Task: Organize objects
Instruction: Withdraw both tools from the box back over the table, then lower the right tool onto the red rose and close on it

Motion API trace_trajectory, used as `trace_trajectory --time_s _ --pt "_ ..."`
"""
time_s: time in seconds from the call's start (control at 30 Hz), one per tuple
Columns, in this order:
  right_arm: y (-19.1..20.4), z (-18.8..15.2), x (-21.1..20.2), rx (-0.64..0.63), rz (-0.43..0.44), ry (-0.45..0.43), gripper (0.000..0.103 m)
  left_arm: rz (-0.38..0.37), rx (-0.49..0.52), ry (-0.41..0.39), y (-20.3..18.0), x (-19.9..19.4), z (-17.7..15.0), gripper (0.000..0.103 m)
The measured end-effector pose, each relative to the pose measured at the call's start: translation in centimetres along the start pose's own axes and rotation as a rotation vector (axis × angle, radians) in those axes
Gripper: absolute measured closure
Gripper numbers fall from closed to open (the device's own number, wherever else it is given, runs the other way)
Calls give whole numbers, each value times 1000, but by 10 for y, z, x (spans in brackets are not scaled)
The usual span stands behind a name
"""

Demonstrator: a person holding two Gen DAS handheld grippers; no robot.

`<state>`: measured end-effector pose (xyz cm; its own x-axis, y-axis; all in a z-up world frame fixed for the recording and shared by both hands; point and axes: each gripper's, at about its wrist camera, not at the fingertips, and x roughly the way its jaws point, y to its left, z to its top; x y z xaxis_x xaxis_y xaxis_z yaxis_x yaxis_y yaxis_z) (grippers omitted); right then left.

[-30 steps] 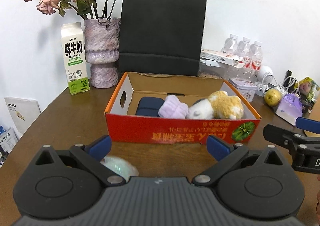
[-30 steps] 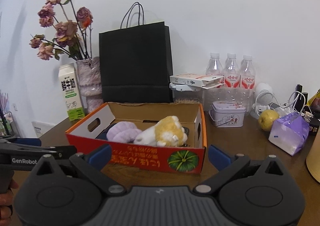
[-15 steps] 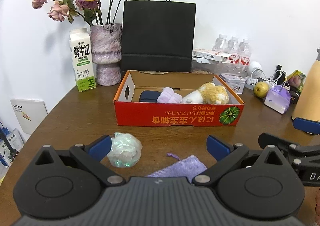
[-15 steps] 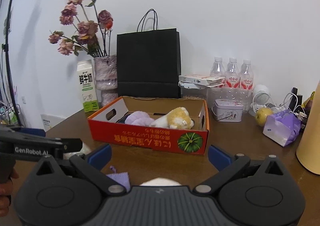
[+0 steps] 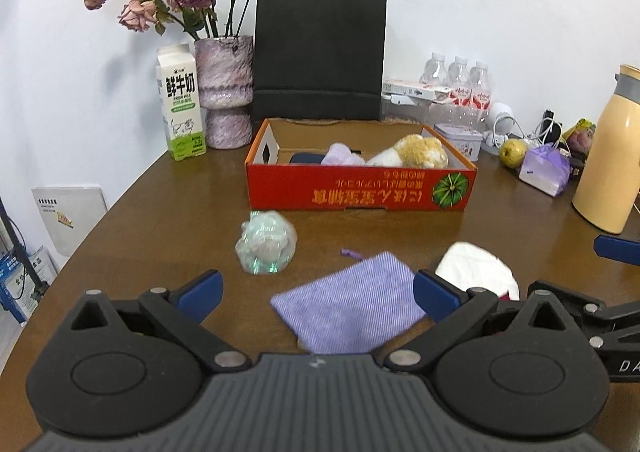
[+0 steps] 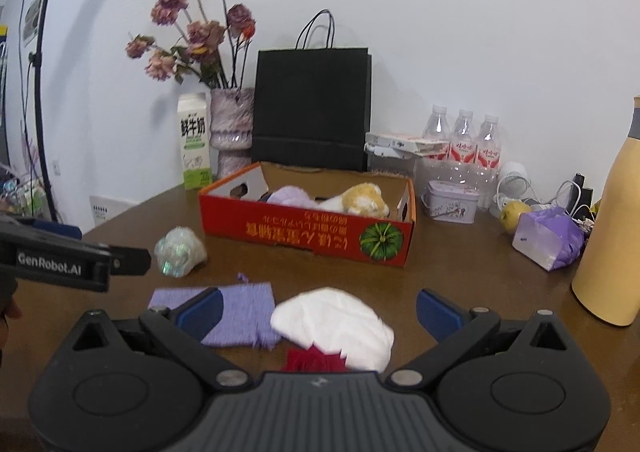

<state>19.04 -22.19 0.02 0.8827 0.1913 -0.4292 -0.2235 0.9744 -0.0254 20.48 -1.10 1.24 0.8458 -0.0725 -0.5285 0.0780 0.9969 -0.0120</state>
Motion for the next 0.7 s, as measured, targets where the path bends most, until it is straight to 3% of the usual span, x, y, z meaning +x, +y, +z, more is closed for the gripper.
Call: trace_trajectory --time_s 0.7 --pt "16 -60 11 -33 -22 142 0 7 -18 128 10 -3 -58 0"
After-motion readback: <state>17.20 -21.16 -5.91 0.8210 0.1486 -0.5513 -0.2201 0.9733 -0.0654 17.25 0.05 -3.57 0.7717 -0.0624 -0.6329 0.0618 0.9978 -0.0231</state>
